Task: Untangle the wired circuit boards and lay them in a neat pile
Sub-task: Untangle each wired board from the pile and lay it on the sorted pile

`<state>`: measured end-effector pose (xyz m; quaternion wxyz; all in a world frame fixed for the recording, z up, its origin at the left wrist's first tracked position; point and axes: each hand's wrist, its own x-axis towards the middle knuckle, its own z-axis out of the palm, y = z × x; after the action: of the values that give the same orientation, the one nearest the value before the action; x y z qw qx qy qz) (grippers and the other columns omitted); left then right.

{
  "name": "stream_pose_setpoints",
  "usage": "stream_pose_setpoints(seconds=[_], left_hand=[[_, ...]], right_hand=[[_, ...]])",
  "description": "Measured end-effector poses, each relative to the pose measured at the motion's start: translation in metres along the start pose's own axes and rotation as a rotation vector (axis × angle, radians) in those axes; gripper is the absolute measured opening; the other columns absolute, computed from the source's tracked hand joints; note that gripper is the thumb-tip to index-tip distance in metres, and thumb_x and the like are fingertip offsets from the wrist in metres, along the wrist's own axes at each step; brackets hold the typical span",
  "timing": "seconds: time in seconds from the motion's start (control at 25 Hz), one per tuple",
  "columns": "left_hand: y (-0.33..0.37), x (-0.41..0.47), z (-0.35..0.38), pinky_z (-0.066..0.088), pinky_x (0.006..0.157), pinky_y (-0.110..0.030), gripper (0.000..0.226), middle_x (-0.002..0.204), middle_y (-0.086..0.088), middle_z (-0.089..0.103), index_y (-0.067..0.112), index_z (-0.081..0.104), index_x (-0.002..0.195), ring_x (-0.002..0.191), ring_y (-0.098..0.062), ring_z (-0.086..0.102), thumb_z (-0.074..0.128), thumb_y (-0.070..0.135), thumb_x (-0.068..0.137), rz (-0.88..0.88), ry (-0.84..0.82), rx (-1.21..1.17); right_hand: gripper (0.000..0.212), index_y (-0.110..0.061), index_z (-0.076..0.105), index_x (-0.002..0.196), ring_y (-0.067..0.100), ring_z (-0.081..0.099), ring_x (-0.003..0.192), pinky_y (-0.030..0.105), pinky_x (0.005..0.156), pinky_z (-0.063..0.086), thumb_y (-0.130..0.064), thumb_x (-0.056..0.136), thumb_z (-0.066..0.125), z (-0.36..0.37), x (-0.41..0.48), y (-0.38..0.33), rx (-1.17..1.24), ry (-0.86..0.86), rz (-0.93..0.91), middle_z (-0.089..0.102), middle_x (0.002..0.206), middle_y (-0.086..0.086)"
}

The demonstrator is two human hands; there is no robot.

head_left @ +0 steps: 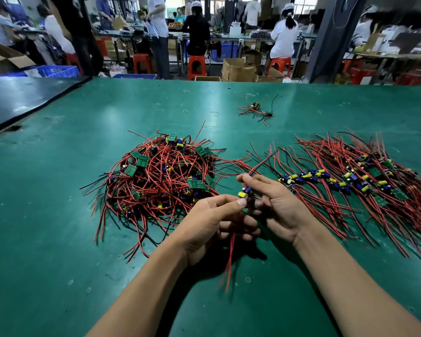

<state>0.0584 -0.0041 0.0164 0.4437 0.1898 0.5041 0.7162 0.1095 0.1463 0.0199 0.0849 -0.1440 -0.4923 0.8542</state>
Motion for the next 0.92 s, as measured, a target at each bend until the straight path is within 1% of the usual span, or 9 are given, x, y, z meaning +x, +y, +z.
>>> stream_pose_setpoints(seconds=[0.12,0.2,0.28,0.36,0.44,0.52,0.64,0.84,0.92], left_hand=[[0.001,0.001,0.0,0.059,0.061,-0.031,0.042,0.077,-0.017,0.071,0.009,0.076,0.081,0.063,-0.026,0.07,0.07,0.051,0.076,-0.04,0.037,0.073],[0.002,0.002,-0.001,0.059,0.059,-0.029,0.049,0.078,-0.017,0.071,0.008,0.077,0.084,0.063,-0.025,0.07,0.068,0.055,0.077,-0.036,0.06,0.054],[0.003,0.002,-0.003,0.058,0.058,-0.027,0.036,0.077,-0.016,0.071,0.009,0.077,0.084,0.06,-0.022,0.068,0.069,0.045,0.08,0.007,0.076,0.041],[0.003,0.002,-0.003,0.057,0.058,-0.026,0.023,0.076,-0.015,0.07,0.011,0.075,0.086,0.059,-0.021,0.067,0.07,0.032,0.079,0.028,0.094,0.029],[0.001,0.004,-0.002,0.058,0.058,-0.026,0.018,0.076,-0.016,0.07,0.006,0.072,0.09,0.06,-0.022,0.068,0.068,0.022,0.083,0.039,0.139,0.014],[0.0,0.006,0.0,0.058,0.059,-0.027,0.012,0.078,-0.018,0.071,0.002,0.069,0.091,0.063,-0.024,0.068,0.064,0.013,0.089,0.05,0.19,0.035],[-0.002,0.007,0.003,0.058,0.055,-0.029,0.011,0.081,-0.02,0.071,-0.002,0.068,0.092,0.062,-0.025,0.066,0.06,0.006,0.092,0.062,0.211,0.054],[-0.003,0.009,0.004,0.056,0.056,-0.028,0.017,0.078,-0.016,0.072,0.002,0.071,0.082,0.059,-0.022,0.065,0.058,0.004,0.093,0.093,0.223,0.095],[-0.005,0.011,0.004,0.055,0.053,-0.027,0.019,0.074,-0.016,0.071,0.002,0.071,0.079,0.056,-0.021,0.063,0.057,0.004,0.092,0.101,0.263,0.086]], right_hand=[[0.019,-0.013,0.073,0.083,0.009,0.048,0.05,0.016,0.047,0.042,-0.026,0.071,0.081,-0.003,0.0,0.003,-0.09,-0.054,-0.028,0.059,0.069,0.001],[0.014,-0.015,0.072,0.079,0.01,0.05,0.046,0.019,0.04,0.043,-0.025,0.075,0.081,-0.002,-0.003,0.004,-0.094,-0.153,-0.003,0.059,0.065,0.004],[0.012,-0.015,0.073,0.081,0.013,0.05,0.043,0.022,0.038,0.044,-0.024,0.077,0.08,0.002,-0.005,0.004,-0.078,-0.179,0.015,0.059,0.064,0.006],[0.016,-0.015,0.071,0.082,0.014,0.05,0.044,0.023,0.038,0.044,-0.025,0.075,0.08,0.001,-0.002,0.003,-0.079,-0.095,0.0,0.059,0.065,0.007],[0.016,-0.016,0.072,0.079,0.011,0.046,0.045,0.02,0.04,0.04,-0.029,0.075,0.079,-0.003,0.001,0.003,-0.211,0.045,-0.051,0.055,0.066,0.008],[0.018,-0.016,0.074,0.077,0.011,0.041,0.044,0.019,0.042,0.034,-0.033,0.084,0.075,-0.007,0.002,0.004,-0.358,0.12,-0.087,0.051,0.061,0.006],[0.024,-0.018,0.074,0.077,0.012,0.042,0.043,0.02,0.045,0.035,-0.028,0.096,0.065,-0.007,0.002,0.004,-0.445,0.141,-0.102,0.049,0.054,0.003],[0.031,-0.013,0.061,0.076,0.01,0.043,0.043,0.018,0.039,0.033,-0.022,0.103,0.051,0.003,0.003,0.004,-0.358,0.168,-0.079,0.048,0.058,-0.003],[0.032,-0.013,0.058,0.074,0.012,0.042,0.043,0.022,0.042,0.034,-0.024,0.104,0.051,0.005,0.002,0.007,-0.569,0.205,-0.17,0.048,0.056,0.002]])
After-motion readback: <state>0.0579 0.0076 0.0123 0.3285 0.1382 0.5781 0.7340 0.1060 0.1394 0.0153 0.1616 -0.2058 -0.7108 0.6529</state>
